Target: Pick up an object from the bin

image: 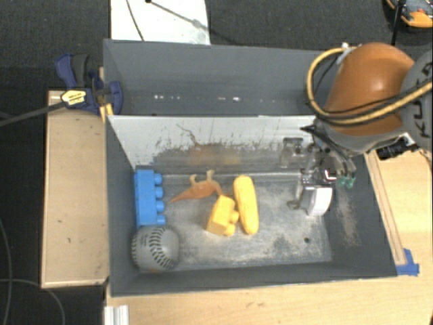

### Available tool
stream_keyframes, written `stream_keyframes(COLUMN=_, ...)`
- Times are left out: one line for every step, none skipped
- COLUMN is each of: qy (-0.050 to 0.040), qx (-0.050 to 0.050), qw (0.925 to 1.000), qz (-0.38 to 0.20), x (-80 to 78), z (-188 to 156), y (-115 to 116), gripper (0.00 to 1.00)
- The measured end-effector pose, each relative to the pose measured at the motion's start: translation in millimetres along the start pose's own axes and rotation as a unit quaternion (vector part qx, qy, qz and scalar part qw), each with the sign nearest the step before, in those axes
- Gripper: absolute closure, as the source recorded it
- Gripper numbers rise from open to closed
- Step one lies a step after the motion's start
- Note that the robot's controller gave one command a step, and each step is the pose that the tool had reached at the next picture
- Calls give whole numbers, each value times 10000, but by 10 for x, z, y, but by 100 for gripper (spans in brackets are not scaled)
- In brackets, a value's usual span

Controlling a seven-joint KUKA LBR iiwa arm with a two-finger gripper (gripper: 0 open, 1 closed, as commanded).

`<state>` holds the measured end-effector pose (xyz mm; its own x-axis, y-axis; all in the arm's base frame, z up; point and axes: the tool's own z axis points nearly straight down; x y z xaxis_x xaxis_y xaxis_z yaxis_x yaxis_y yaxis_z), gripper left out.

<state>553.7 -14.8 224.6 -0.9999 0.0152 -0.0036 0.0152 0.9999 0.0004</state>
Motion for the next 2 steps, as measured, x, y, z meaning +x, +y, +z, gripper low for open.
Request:
stream_keyframes(qy=-13, qx=0, qw=9975, qz=-711, x=-61, z=514, y=185, gripper=0)
stream_keyframes(qy=-7, qx=-7, qw=9867, qz=-1623, x=-181, z=722, y=763, gripper=0)
